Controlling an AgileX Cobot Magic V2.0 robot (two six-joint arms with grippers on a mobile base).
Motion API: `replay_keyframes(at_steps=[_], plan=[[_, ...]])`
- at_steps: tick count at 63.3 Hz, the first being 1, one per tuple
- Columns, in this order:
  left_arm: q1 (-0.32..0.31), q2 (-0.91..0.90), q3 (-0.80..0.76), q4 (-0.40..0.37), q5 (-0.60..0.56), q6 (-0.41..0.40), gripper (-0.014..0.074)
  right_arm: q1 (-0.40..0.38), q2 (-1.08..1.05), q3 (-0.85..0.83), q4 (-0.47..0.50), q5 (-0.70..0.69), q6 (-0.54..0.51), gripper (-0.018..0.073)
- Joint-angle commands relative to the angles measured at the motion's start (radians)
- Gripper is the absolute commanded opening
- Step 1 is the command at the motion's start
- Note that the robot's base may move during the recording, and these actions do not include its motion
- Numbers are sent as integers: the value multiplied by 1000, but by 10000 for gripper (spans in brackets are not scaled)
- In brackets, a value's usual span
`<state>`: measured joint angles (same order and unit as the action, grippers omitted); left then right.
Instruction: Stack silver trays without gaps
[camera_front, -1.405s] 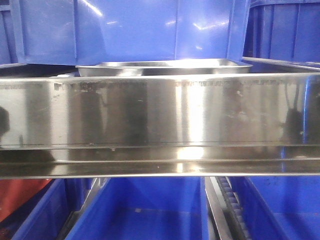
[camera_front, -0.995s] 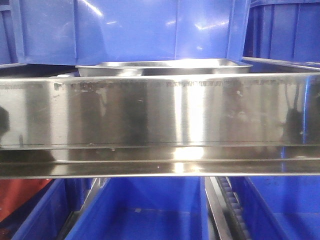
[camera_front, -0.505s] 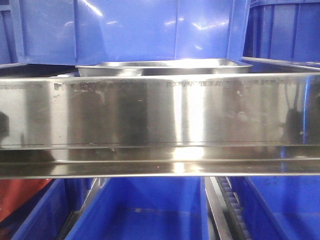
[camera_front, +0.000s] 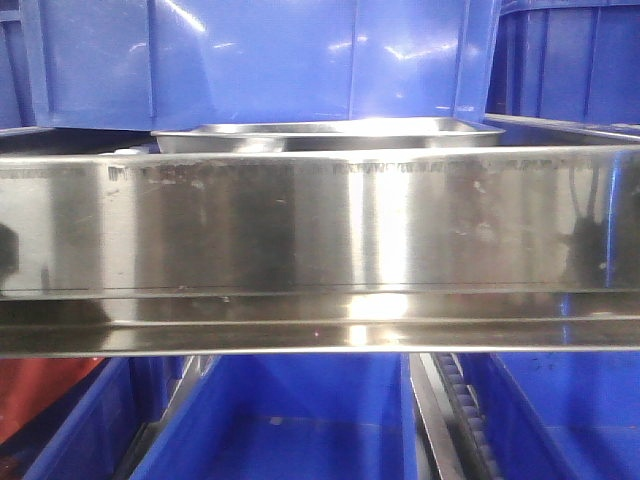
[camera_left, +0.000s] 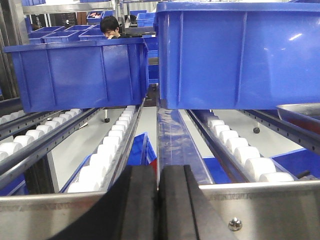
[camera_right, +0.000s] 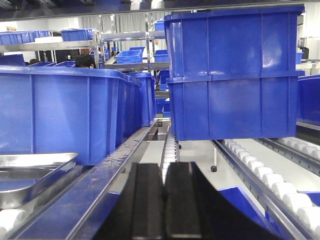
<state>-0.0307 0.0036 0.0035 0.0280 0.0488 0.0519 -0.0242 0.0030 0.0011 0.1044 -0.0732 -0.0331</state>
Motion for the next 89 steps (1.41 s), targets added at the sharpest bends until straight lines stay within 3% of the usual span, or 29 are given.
replay_keyframes(at_steps=[1, 40, 46, 51, 55, 59, 68, 74, 82, 89], plan=[[-8, -4, -4, 4, -13, -3, 4, -4, -3, -1, -1, -36, -5, -80], [-8, -4, -4, 4, -13, -3, 4, -4, -3, -1, -1, -2, -5, -80], [-8, -4, -4, 6, -67, -3, 4, -4, -3, -1, -1, -12, -5, -80], [-8, -4, -4, -45, -168, -12, 4, -4, -3, -1, 4, -46, -5, -80], [-8, -4, -4, -127, -254, -29, 4, -4, -3, -1, 63, -54, 1, -80], [-8, -4, -4, -152, -275, -29, 4, -4, -3, -12, 136, -54, 7, -80], [-8, -4, -109, -152, -28, -29, 4, -4, -3, -108, 139, -16, 7, -80], [-8, -4, -213, -150, 164, -29, 4, -4, -3, -208, 97, 168, 7, -80], [-8, 56, -343, -138, 318, -25, 4, -4, 79, -326, 43, 432, -4, -80], [-8, 171, -445, -110, 485, 1, 4, -4, 173, -398, 19, 461, -15, -80]])
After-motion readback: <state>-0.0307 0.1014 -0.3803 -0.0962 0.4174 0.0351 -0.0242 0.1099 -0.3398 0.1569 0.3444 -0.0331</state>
